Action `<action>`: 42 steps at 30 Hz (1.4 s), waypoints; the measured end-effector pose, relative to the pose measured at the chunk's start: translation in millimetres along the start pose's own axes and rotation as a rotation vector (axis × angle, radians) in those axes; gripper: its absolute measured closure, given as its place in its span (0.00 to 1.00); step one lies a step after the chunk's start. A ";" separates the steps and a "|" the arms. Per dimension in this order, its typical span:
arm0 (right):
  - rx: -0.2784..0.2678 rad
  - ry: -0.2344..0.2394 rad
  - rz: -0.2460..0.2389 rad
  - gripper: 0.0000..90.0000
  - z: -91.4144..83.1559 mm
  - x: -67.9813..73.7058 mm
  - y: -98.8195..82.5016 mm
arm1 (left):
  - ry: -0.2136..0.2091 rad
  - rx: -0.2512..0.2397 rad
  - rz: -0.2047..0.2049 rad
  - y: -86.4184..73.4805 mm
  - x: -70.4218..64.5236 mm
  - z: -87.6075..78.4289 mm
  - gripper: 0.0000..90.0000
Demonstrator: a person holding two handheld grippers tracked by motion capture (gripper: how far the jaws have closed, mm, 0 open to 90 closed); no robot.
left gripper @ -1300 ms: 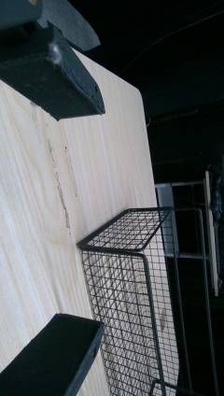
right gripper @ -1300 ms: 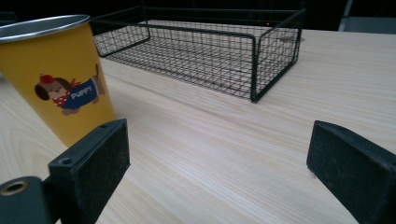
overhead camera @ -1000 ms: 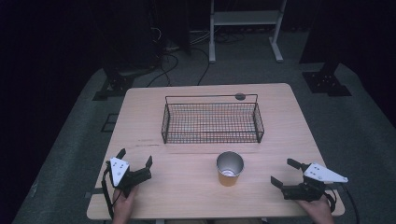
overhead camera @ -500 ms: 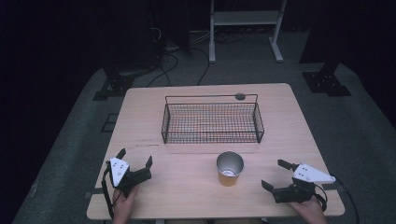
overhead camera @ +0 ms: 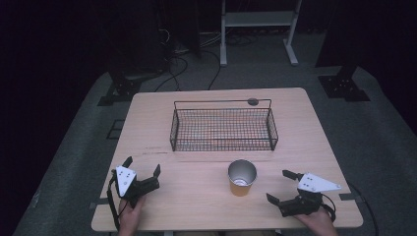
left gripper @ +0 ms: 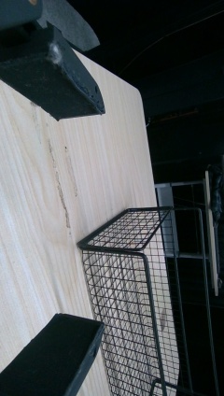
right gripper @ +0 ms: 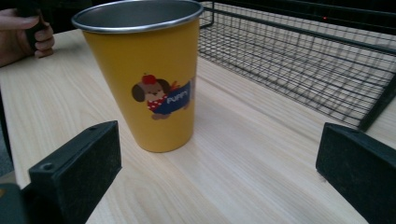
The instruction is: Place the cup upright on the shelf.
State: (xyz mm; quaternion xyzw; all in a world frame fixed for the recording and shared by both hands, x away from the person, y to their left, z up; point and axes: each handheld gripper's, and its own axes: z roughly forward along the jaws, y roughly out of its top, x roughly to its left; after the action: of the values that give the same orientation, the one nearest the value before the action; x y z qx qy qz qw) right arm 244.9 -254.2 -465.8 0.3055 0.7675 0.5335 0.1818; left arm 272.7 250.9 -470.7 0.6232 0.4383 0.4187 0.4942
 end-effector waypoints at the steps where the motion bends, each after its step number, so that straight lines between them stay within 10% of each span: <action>1: 0.000 0.004 -0.005 0.00 1.1 1.0 0.5 | -0.001 0.000 0.000 0.0 0.0 0.0 0.00; 20: 0.011 0.106 -0.022 0.00 26.7 20.2 13.3 | -0.002 -0.001 0.000 0.0 0.0 0.0 0.00; 42: 0.015 0.103 -0.033 0.00 54.1 29.6 27.6 | -0.003 -0.001 0.001 0.0 0.0 0.0 0.00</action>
State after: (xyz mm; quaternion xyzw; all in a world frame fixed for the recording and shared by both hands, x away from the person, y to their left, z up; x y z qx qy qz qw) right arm 263.1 -189.5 -458.5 0.2661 0.7849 0.5396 0.1483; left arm 272.7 251.0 -470.7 0.6238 0.4372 0.4180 0.4950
